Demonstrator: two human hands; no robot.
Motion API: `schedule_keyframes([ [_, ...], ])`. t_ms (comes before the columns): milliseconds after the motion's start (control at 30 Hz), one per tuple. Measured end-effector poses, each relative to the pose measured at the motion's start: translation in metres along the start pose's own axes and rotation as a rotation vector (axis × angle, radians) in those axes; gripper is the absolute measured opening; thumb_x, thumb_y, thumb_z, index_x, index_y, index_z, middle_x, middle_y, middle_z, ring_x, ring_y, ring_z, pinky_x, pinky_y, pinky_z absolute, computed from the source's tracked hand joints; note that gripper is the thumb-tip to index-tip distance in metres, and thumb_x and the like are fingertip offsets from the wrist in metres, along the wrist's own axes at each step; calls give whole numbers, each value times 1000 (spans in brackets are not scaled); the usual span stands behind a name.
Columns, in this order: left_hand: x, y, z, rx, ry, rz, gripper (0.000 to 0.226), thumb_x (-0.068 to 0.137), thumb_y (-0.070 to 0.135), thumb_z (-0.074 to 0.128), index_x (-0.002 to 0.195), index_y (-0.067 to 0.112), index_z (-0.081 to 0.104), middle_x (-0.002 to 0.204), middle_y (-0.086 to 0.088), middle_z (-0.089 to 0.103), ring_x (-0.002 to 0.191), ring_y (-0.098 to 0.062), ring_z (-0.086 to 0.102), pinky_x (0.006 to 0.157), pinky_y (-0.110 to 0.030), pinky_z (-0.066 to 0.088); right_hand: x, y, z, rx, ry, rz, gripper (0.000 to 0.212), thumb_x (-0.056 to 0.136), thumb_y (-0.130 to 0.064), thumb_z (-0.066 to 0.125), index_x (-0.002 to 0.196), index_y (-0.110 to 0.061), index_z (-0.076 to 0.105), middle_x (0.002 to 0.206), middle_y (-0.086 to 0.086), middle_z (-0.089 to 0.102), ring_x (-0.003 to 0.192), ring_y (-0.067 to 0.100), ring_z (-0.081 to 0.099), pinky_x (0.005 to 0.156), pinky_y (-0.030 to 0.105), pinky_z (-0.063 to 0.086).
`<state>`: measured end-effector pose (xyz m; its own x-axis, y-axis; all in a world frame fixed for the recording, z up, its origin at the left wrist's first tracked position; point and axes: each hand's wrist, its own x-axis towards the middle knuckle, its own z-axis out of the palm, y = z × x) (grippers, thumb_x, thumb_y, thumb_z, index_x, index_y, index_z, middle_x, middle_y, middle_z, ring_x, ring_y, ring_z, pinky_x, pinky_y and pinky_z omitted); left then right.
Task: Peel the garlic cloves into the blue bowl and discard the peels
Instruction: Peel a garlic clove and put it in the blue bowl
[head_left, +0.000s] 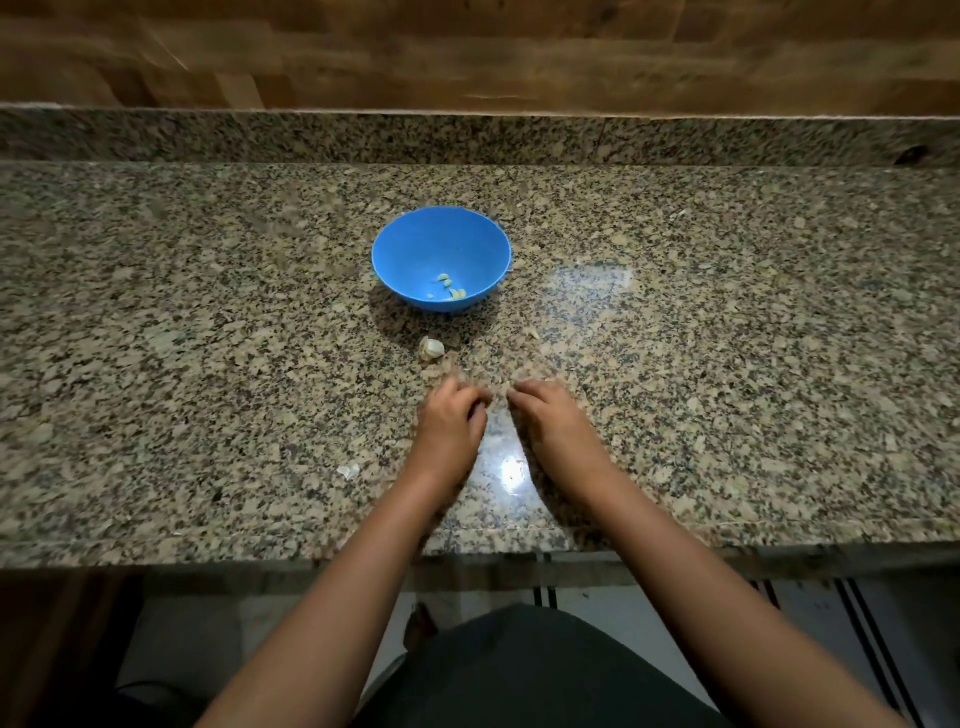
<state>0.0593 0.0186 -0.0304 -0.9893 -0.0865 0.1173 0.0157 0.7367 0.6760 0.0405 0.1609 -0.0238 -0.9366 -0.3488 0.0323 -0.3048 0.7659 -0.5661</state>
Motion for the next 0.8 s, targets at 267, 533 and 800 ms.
schedule_keyframes([
  [267,-33,14,-11,-200,66,-187,19,93,10,54,106,12,67,104,2,57,88,-7,54,72,-9,46,-33,-20,-8,-1,30,-97,16,83,0,63,97,-1,71,93,12,67,90,25,56,84,33,46],
  [533,-97,-34,-85,-839,434,-626,22,90,2,56,86,21,66,89,-4,69,73,-11,66,66,-21,55,-23,-125,25,712,-317,299,19,85,2,61,82,-15,69,89,5,70,81,15,66,74,27,56],
  [800,-244,-147,-195,-946,899,-785,13,89,-3,56,91,5,66,65,2,65,54,-1,60,63,-15,51,-61,-297,153,783,-757,177,21,83,10,60,77,-10,66,54,-6,65,49,3,58,51,16,47],
])
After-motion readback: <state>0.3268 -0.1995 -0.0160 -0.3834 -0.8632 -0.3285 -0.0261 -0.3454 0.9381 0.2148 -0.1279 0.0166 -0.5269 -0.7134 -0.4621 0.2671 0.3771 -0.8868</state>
